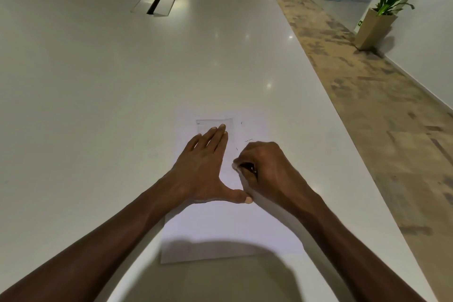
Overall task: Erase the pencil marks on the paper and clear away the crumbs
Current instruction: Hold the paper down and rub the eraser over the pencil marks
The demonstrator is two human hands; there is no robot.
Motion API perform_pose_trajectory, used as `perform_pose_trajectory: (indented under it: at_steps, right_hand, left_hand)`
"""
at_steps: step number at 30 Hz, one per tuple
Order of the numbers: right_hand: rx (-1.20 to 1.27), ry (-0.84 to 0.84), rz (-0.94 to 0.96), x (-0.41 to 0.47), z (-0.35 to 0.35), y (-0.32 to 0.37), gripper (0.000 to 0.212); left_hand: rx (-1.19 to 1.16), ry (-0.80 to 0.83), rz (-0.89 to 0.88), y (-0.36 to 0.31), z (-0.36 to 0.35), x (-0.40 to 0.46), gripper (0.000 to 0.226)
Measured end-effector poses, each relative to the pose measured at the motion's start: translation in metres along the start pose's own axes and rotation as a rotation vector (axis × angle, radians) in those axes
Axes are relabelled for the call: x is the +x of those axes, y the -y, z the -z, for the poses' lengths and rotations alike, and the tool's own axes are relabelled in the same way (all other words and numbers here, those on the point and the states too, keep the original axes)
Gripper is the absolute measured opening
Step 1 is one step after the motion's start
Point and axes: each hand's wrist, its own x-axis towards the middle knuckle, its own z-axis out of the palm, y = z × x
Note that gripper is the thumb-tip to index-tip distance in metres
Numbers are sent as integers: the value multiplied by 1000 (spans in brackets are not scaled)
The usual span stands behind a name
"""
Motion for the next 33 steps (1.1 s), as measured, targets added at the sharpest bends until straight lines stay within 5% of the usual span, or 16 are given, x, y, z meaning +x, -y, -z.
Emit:
perform_pose_trajectory:
  at_steps: [9,23,33]
  right_hand:
    - [129,-83,-67,17,7,-10,15]
    - [56,0,-58,-24,11,4,20]
    - [-67,-95,-127,17,16,-31,16]
  left_hand:
    - [0,22,3,-1,1,0,147]
    - [-2,-6,6,0,-1,1,148]
    - [-16,12,34,-3,1,0,148]
